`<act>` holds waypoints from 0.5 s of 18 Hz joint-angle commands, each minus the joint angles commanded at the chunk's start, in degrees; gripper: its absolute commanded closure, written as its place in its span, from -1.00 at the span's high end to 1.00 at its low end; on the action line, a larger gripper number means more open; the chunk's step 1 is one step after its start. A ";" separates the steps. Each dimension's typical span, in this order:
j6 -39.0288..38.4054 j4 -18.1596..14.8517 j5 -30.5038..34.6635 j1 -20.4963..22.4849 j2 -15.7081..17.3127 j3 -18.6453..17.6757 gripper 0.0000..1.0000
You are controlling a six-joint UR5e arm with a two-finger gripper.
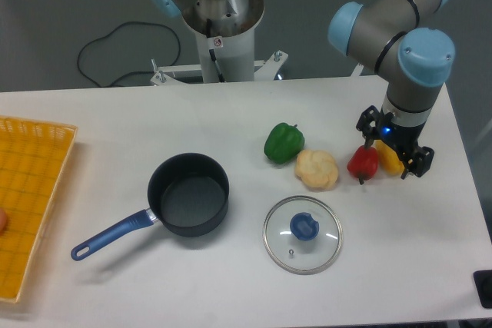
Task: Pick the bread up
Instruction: 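Move the gripper from the peppers toward the round bread roll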
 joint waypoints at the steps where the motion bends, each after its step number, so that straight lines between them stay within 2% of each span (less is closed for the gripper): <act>1: 0.00 0.00 0.09 0.00 0.17 0.00 1.00; 5: -0.26 0.09 0.09 -0.79 0.44 -0.44 1.00; 9: -0.61 0.97 0.09 -0.35 0.35 -4.39 1.00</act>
